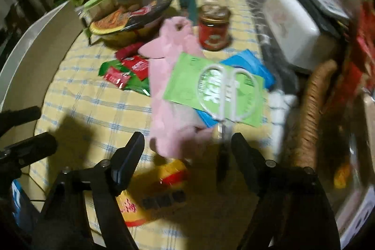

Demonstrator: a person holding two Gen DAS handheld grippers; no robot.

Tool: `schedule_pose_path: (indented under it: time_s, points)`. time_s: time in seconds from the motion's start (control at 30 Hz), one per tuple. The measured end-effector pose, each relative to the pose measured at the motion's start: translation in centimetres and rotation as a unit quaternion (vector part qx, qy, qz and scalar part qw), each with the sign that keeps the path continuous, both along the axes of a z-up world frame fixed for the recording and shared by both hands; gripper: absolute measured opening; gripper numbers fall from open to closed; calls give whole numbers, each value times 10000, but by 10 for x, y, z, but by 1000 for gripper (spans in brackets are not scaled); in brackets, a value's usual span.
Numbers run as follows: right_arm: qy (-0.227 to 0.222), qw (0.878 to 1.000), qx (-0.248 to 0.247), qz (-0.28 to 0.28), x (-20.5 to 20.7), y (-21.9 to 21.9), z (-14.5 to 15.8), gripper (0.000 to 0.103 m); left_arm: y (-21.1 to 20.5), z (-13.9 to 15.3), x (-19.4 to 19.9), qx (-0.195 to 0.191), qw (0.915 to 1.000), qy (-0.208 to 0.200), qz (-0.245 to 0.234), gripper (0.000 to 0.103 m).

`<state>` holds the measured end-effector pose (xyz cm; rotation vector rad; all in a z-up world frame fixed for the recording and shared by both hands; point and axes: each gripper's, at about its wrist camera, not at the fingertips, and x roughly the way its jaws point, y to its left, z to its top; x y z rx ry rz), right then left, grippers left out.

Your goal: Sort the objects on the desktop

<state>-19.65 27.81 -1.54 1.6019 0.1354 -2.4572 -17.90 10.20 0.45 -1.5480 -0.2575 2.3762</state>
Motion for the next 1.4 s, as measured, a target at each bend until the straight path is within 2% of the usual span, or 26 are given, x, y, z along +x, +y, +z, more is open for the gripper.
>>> schedule_pose_path:
  time_s: [0.03, 0.07, 0.13, 0.17, 0.27, 0.43, 0.53, 0.67, 0.83, 0.97, 1.03, 1.1, 1.13, 1.17, 1.23, 1.3, 1.33, 1.37, 1.4]
  points:
    - [-54, 9999, 96, 8, -1, -3, -5, 56, -1, -2, -1, 81, 9999, -57, 24, 103]
    - [-78, 9999, 106, 70, -1, -4, -8, 40, -3, -4, -1, 151, 9998, -100, 44, 103]
    - [6, 9992, 373, 146, 1, -7, -10, 24, -5, -4, -1, 180, 9998, -118, 60, 103]
    - [84, 9991, 376, 183, 2, -6, -7, 20, -7, -4, 0, 173, 9998, -113, 60, 103]
    - [159, 9996, -102, 191, 7, 0, 11, 17, -14, -1, 4, 293, 9995, -130, 75, 103]
    - [603, 9953, -688, 305, 27, 0, 67, 17, -25, 9, 16, 626, 9978, -149, 135, 103]
    - [776, 9925, -883, 337, 36, -2, 94, 17, -26, 19, 25, 564, 9984, -72, 57, 103]
    - [817, 9880, -1256, 365, 44, -7, 111, 17, -34, 30, 37, 522, 9986, -11, 43, 103]
    - [629, 9787, -1877, 548, 49, -31, 113, 17, -54, 45, 50, 562, 9981, 64, 229, 103]
    - [203, 9708, -2304, 634, 46, -63, 94, 17, -85, 68, 61, 636, 9959, 272, 589, 103]
    - [-113, 9662, -2511, 573, 44, -76, 77, 22, -103, 76, 64, 678, 9941, 334, 774, 103]
    - [-570, 9509, -2978, 625, 42, -87, 61, 28, -119, 81, 64, 689, 9928, 343, 922, 103]
    - [-708, 9441, -3147, 680, 43, -89, 58, 33, -124, 83, 63, 671, 9924, 351, 970, 103]
    - [-730, 9384, -3290, 761, 46, -91, 62, 34, -129, 84, 63, 641, 9922, 360, 1006, 103]
    - [-547, 9382, -3304, 873, 52, -89, 76, 34, -132, 83, 60, 607, 9923, 360, 1022, 103]
    - [-120, 9457, -3149, 802, 55, -75, 101, 36, -127, 78, 57, 560, 9936, 319, 932, 103]
    - [154, 9540, -2905, 722, 57, -66, 112, 42, -121, 74, 54, 534, 9947, 289, 835, 103]
    - [470, 9652, -2497, 618, 59, -56, 124, 51, -110, 68, 51, 479, 9963, 248, 676, 103]
    - [765, 9755, -2009, 464, 61, -46, 132, 55, -101, 62, 48, 426, 9975, 205, 533, 103]
